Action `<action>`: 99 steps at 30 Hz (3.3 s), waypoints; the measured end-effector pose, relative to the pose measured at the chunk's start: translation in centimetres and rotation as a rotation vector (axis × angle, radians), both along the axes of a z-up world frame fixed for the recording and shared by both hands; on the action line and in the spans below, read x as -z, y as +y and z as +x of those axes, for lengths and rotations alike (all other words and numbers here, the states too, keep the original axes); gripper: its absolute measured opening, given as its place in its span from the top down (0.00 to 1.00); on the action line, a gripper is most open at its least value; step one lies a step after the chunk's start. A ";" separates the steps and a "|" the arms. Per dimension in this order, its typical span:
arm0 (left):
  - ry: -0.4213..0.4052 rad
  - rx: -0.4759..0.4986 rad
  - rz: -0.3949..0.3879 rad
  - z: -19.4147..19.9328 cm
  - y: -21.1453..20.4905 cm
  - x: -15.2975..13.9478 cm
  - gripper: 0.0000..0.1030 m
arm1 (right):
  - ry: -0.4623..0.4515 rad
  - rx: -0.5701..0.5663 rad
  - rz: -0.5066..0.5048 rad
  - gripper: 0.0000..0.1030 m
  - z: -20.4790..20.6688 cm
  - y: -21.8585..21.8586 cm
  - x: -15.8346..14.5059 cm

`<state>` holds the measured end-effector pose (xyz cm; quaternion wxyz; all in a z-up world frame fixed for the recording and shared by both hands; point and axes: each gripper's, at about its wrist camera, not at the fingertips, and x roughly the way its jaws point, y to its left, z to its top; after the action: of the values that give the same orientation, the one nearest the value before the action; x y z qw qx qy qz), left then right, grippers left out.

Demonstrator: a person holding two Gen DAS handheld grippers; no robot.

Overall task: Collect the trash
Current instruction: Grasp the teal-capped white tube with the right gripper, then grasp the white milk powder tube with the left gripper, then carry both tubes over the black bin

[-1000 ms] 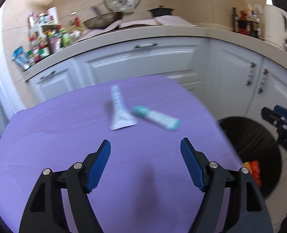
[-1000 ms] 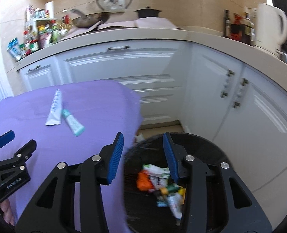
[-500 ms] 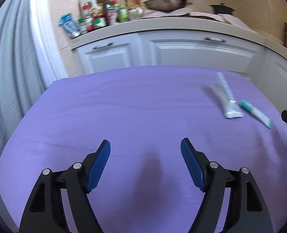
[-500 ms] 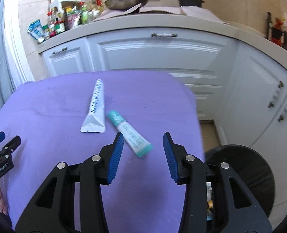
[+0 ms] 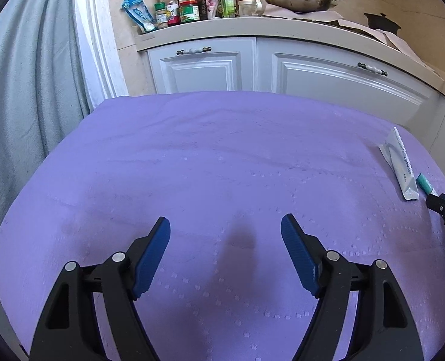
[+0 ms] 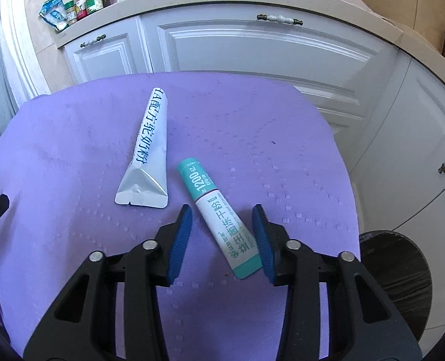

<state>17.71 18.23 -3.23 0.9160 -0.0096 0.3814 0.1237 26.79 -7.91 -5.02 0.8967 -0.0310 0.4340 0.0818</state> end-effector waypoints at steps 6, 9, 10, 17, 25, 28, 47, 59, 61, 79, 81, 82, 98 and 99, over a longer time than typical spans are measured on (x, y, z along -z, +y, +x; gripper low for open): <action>0.000 0.022 -0.001 0.5 -0.4 0.0 0.28 | -0.012 -0.019 -0.028 0.84 -0.4 0.1 0.0; -0.003 0.033 -0.001 0.8 -0.8 -0.1 0.28 | -0.040 -0.013 -0.036 0.85 -0.9 0.0 -0.5; -0.004 0.038 -0.002 0.8 -0.9 -0.1 0.28 | -0.054 -0.006 -0.041 0.85 -1.0 -0.1 -0.7; -0.013 0.109 -0.014 1.8 -4.1 -0.6 0.28 | -0.130 0.045 -0.056 0.85 -1.6 -2.1 -2.5; -0.022 0.217 -0.008 3.6 -9.4 -1.1 0.28 | -0.164 0.117 -0.049 0.85 -1.8 -6.3 -3.4; -0.021 0.244 -0.008 4.4 -11.1 -1.1 0.28 | -0.168 0.140 -0.040 0.85 -2.1 -7.8 -3.2; 0.068 0.310 0.015 10.2 -17.1 0.9 0.43 | -0.156 0.202 0.013 0.85 -2.5 -12.4 -1.5; 0.100 0.337 -0.035 9.6 -16.5 1.5 0.73 | -0.151 0.203 0.019 0.85 -4.0 -11.7 -1.8; 0.095 0.339 -0.031 9.4 -16.5 1.4 0.75 | -0.154 0.208 0.024 0.85 -4.5 -11.5 -1.9; 0.011 0.361 0.005 1.6 -15.9 -0.6 0.80 | -0.176 0.235 0.035 0.85 -12.7 -10.8 -3.5; 0.005 0.364 0.002 0.8 -15.9 -0.9 0.80 | -0.181 0.239 0.035 0.85 -13.6 -10.9 -3.7; 0.000 0.367 0.000 0.2 -15.9 -1.0 0.80 | -0.184 0.243 0.034 0.85 -14.3 -10.9 -3.8; -0.090 0.473 0.007 -7.1 -19.1 -3.4 0.80 | -0.238 0.337 0.029 0.85 -20.3 -14.1 -5.2; -0.093 0.480 0.004 -7.4 -19.4 -3.4 0.80 | -0.242 0.345 0.027 0.85 -20.6 -14.4 -5.3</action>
<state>10.35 -1.20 0.20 0.9358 0.0777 0.3299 -0.0975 6.18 -22.29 0.29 0.9433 0.0460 0.3210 -0.0714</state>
